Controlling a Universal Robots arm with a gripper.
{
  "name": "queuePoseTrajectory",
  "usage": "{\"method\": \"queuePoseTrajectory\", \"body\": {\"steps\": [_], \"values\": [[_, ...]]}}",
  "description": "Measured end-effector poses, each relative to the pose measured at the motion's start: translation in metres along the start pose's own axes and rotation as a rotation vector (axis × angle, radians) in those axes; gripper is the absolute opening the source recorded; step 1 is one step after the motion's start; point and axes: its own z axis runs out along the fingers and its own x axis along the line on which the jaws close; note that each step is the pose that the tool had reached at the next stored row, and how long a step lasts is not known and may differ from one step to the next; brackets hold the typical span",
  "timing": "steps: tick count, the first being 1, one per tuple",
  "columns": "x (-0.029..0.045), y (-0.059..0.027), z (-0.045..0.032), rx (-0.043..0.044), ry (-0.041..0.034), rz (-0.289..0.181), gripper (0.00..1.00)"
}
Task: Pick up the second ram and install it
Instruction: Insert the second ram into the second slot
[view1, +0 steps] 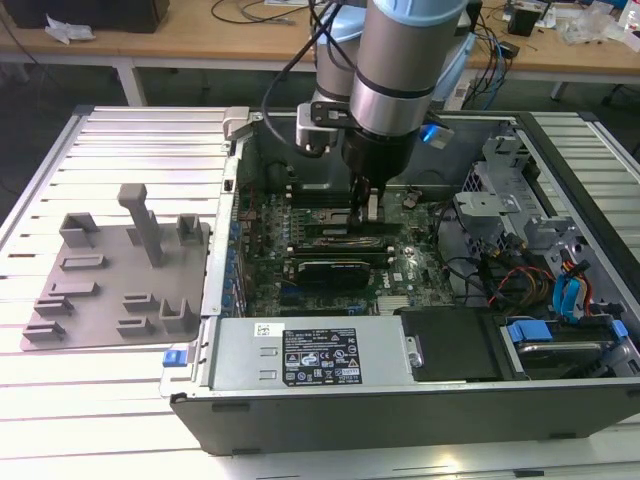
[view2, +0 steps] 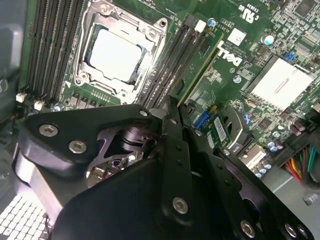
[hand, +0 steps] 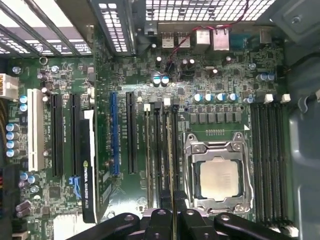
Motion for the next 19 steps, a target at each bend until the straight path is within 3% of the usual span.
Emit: {"method": "queuePoseTrajectory", "body": {"steps": [4, 7, 19], "values": [[0.0008, 0.0089, 0.0072, 0.0007, 0.0010, 0.013, 0.11], [0.0002, 0.0090, 0.0152, 0.0018, 0.0008, 0.039, 0.11], [-0.0022, 0.0106, 0.0316, 0.0008, 0.0024, 0.020, 0.11]]}}
